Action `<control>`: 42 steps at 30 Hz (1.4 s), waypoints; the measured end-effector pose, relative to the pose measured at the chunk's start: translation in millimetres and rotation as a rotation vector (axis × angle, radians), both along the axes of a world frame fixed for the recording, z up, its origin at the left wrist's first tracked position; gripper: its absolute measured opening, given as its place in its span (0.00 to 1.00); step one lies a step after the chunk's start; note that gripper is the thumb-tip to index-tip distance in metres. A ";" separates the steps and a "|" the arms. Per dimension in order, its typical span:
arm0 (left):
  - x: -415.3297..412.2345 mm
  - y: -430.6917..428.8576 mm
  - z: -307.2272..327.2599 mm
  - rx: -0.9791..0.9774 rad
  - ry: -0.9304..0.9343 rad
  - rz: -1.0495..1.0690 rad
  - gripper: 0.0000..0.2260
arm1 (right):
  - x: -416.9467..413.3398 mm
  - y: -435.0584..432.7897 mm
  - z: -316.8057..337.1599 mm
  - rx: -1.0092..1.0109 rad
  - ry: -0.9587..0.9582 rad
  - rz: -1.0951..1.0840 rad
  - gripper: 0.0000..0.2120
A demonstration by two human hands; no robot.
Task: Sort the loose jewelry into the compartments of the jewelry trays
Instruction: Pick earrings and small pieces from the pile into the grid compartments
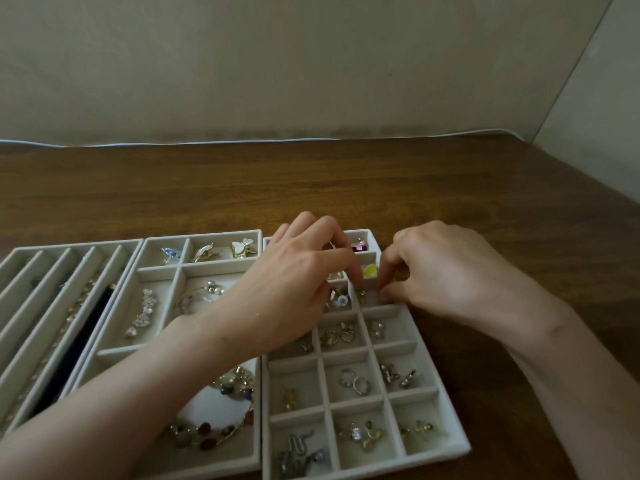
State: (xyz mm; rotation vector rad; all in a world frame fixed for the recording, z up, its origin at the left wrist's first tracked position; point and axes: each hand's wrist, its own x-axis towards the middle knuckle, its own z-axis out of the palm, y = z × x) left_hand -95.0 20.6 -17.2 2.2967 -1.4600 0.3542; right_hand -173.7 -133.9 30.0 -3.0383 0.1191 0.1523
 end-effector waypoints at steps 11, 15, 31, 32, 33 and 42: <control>-2.1 0.0 0.8 0.018 0.006 -0.003 0.20 | 3.5 1.3 -1.6 0.037 -0.041 -0.022 0.04; -2.7 0.2 0.8 0.019 0.010 -0.004 0.20 | 6.0 2.4 -5.4 0.027 -0.048 -0.022 0.04; -0.9 0.2 -0.8 0.004 0.011 -0.018 0.23 | -2.2 -12.6 7.7 0.205 0.044 0.034 0.14; -0.9 0.3 -0.6 0.005 0.011 -0.019 0.23 | -1.7 -12.0 6.6 0.197 0.037 0.033 0.14; -0.9 0.2 -0.5 0.004 0.011 -0.019 0.23 | -1.2 -11.2 6.0 0.192 0.034 0.031 0.15; -1.9 0.5 0.0 0.007 0.004 -0.008 0.20 | -2.8 -9.6 9.0 0.194 0.021 0.010 0.13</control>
